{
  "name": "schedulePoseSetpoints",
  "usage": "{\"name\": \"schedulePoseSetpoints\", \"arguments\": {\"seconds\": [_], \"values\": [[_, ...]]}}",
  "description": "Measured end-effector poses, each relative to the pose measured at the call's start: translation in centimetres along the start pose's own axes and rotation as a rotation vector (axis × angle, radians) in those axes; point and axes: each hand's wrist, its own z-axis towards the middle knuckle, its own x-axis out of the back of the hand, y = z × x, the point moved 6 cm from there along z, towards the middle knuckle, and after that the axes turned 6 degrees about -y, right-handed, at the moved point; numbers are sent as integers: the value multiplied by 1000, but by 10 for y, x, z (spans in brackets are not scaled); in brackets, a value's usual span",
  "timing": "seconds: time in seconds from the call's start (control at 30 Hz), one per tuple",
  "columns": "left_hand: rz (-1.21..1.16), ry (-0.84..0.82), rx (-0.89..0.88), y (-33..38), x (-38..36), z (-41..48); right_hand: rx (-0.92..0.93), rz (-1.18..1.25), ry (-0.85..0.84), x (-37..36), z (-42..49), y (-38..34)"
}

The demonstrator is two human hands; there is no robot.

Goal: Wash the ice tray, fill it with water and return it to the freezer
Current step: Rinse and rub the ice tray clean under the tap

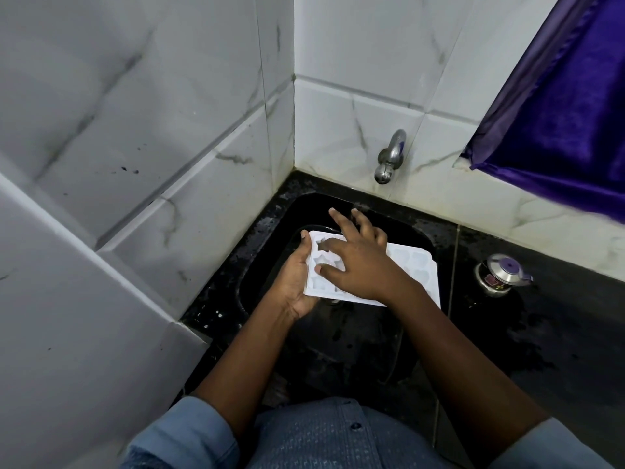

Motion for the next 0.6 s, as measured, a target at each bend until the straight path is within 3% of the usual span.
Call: {"name": "schedulePoseSetpoints", "arguments": {"seconds": [0.13,0.27,0.43,0.6], "values": [[6,4,-8,2,-1,0,35,115,150,7,-3,1],[16,38,-16,3,7,2,-4,1,-2,-4,1,1],[41,19,-24,4,14,4,77,163,187,2,-12,0],[41,38,-4,3,13,4,58,-6,14,-8,-12,-6]]}}
